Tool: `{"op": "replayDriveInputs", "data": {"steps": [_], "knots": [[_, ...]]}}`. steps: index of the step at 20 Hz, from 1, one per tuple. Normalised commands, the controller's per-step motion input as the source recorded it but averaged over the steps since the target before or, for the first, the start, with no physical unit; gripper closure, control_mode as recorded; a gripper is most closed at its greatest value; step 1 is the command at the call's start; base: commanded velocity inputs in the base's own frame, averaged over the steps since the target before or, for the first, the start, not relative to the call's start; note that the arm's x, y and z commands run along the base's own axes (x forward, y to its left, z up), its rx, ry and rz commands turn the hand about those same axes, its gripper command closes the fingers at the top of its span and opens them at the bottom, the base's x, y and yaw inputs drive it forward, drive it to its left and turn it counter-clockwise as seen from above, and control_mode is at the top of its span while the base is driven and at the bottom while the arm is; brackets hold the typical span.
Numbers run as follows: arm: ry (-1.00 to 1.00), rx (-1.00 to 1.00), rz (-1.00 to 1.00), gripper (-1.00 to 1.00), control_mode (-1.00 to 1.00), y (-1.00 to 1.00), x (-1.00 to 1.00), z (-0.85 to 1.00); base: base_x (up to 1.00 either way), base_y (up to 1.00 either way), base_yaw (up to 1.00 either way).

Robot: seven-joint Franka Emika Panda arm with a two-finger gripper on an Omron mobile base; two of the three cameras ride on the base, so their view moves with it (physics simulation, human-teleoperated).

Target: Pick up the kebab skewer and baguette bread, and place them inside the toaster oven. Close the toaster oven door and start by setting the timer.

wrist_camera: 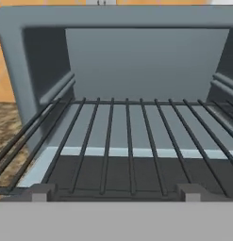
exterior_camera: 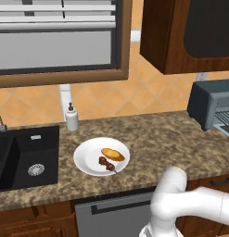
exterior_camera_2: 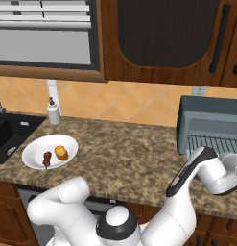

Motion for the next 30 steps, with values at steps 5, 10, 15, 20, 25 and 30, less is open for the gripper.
{"op": "replayDriveInputs", "data": {"steps": [5,10,15,20,25,30], "knots": [[0.03,0.00,-0.02,-1.00,-1.00,0.05,-0.53,0.84,0.00,0.00,0.00],[0.08,-0.10,0.00,-1.00,-1.00,0.82,-0.86,0.69,0.00,0.00,0.00],[0.15,-0.18,0.00,-1.00,-1.00,1.00,-0.34,0.67,0.00,0.00,0.00],[0.24,-0.22,0.05,-1.00,-1.00,1.00,-0.32,0.52,0.00,0.00,0.00],[0.38,-0.14,0.18,-1.00,-1.00,1.00,-0.13,0.38,0.00,0.00,0.00],[0.34,-0.01,0.09,-1.00,-1.00,1.00,-0.06,0.26,0.00,0.00,0.00]]}}
